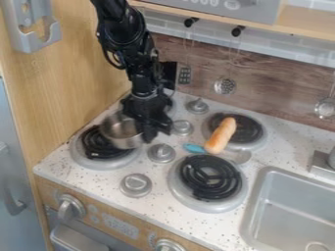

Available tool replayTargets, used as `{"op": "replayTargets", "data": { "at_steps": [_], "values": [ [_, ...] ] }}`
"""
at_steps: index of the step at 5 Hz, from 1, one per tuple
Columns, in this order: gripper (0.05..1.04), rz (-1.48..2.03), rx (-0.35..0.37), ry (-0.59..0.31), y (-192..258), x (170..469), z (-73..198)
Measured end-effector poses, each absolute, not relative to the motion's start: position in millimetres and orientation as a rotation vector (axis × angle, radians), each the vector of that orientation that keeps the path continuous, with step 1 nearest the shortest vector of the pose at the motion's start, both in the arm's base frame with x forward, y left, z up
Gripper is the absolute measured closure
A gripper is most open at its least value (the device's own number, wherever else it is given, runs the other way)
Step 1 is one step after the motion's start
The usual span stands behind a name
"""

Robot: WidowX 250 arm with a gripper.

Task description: Move the silver pot on the top left burner

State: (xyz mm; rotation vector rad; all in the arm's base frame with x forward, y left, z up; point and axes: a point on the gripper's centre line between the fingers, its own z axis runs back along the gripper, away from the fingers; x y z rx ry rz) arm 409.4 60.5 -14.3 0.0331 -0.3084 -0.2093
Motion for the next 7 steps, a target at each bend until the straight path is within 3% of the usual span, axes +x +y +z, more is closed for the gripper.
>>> {"op": "replayTargets", "data": {
  "at_steps": [1,3,5,7],
  "values": [
    [1.017,-0.32,0.028,-0.411,58.4,447.7,24.0],
    [1.017,-0.332,0.022,-0.38,77.0,506.8,6.4],
    [1.019,-0.301,0.038,-0.276,91.0,526.9,-28.3],
    [0.993,-0.298,0.078,-0.26,97.2,523.8,-42.9]
  ]
}}
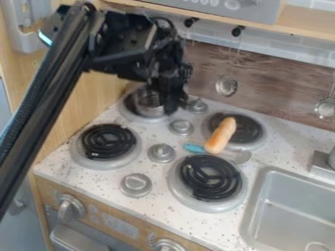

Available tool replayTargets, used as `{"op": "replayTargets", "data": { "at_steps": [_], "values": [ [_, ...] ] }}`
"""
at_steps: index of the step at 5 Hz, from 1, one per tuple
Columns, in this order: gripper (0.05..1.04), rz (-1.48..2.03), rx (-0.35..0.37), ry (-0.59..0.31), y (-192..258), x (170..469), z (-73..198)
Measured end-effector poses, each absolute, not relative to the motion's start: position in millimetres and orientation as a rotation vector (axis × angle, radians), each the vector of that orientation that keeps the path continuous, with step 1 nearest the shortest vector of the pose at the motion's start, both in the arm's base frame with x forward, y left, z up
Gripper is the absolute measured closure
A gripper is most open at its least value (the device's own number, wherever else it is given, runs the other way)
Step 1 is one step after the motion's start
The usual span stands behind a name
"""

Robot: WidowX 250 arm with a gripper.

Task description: Move the silver pot on the top left burner

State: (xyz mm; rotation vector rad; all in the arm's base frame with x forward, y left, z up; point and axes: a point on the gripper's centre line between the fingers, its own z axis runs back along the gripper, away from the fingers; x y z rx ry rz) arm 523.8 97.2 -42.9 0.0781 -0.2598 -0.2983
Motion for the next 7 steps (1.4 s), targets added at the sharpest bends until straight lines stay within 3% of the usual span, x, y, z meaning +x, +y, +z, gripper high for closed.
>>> {"op": "replayTargets", "data": {
  "at_steps": [1,3,4,5,7],
  "values": [
    [0.824,-0.262,0.086,-0.244,96.4,505.1,-49.0],
    [0.253,-0.25,0.143,-0.304,95.1,473.8,-13.4],
    [0.065,-0.246,0.159,-0.318,89.1,459.7,3.6],
    [0.075,-0.212,0.144,-0.304,82.9,438.8,19.7],
    [0.085,-0.06,0.022,-0.237,62.7,397.9,29.4]
  ]
}}
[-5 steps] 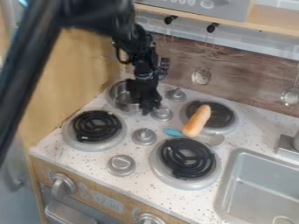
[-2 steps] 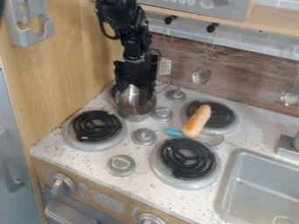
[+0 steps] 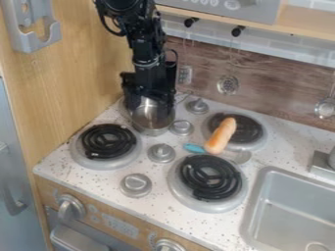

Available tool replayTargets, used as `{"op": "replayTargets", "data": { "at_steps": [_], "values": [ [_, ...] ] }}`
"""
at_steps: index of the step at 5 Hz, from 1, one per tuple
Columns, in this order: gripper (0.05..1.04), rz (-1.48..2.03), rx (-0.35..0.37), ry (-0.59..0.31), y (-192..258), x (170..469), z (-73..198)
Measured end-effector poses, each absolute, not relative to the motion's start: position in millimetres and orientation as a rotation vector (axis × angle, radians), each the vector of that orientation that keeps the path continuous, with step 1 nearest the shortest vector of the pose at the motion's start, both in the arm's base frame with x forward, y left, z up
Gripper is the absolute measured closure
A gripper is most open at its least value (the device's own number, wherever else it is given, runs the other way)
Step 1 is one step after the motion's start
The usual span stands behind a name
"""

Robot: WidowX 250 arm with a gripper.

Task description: Move the silver pot on the top left burner

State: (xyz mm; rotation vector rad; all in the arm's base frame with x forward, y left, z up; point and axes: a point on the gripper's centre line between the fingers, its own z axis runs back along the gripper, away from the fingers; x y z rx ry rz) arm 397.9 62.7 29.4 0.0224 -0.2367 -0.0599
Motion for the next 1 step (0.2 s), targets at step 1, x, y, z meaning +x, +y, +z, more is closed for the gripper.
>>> {"op": "replayTargets", "data": {
  "at_steps": [1],
  "values": [
    [0.085,-0.056,0.009,-0.198,54.6,388.2,21.5]
  ]
}}
